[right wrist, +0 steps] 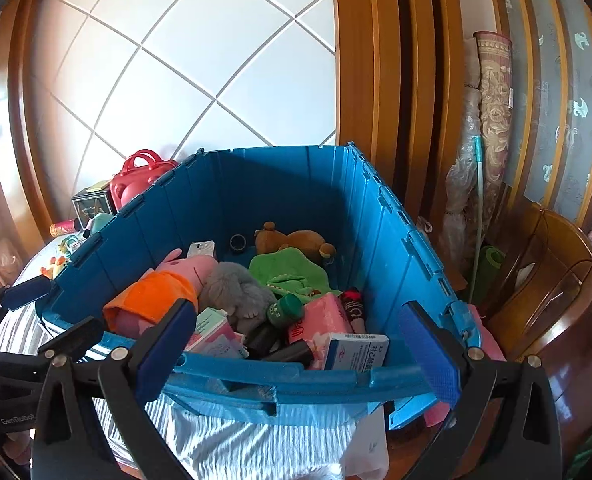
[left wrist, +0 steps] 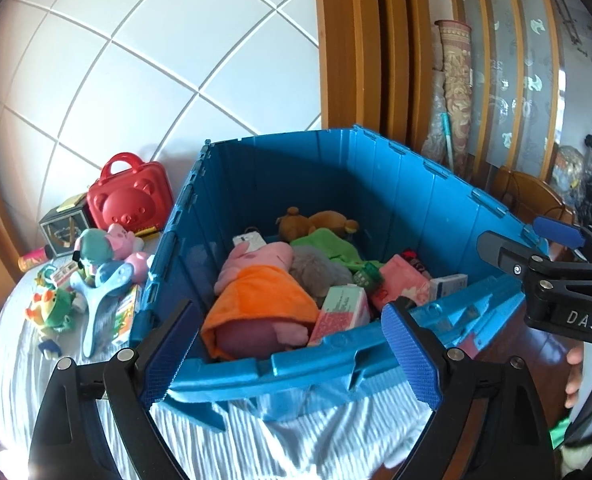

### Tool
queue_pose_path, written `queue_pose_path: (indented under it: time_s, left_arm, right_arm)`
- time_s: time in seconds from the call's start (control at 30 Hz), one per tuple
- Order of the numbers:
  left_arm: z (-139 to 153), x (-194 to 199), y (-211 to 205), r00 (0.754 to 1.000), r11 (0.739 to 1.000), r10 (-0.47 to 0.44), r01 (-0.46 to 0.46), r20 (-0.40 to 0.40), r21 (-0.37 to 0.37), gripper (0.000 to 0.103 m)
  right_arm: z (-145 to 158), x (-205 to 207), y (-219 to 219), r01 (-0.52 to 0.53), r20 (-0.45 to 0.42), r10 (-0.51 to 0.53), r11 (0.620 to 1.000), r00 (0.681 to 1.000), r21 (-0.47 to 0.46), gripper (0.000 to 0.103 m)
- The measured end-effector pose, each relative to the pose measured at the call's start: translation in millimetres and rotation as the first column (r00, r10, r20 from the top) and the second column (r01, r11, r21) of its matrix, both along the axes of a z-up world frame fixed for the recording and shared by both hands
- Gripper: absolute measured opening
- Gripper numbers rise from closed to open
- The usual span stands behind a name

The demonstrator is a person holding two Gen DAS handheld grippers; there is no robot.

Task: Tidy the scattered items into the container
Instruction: 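Move both tools back over the items on the bed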

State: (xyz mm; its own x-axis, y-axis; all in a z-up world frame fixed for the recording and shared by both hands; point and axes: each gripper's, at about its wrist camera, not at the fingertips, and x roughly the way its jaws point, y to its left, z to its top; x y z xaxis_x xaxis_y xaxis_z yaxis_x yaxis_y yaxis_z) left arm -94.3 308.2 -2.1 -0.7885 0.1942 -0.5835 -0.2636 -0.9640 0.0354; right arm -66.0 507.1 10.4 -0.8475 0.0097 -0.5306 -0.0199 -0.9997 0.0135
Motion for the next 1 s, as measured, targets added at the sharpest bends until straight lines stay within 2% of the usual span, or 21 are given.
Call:
queue_pose_path:
  time_s: [0.3,0.43,0.7,1.0]
  left_arm:
    - [-3,42,-59,1.000,0.999,-0.029,0.029,-0.006,0.020,0.094]
    - [-12,64,-102,0.999,0.999,-0.036,0.035,0.028,0.024,0.094]
    - [-41,102,-183,0.995,1.000,-0.009,0.009,0.097,0.008,0.094]
    - [-78,113,-267,0.980,0.995,0.096,-0.095,0.175,-0.018,0.094]
  right_arm:
    - [0,49,-77,0.037,-0.028,-0.038,0.999,0.999,-0.010,0.103]
    - [-7,76,-119,0.058,-0.024,-0.058,0.998,0.998,-0.028,0.103]
    - [-50,114,-208,0.037,0.070,-0.034,0.998,0.997,-0.045,0.103]
    - [-91,114,-297,-0.075,0.162,0.085,0.995,0.983,-0.063,0.103]
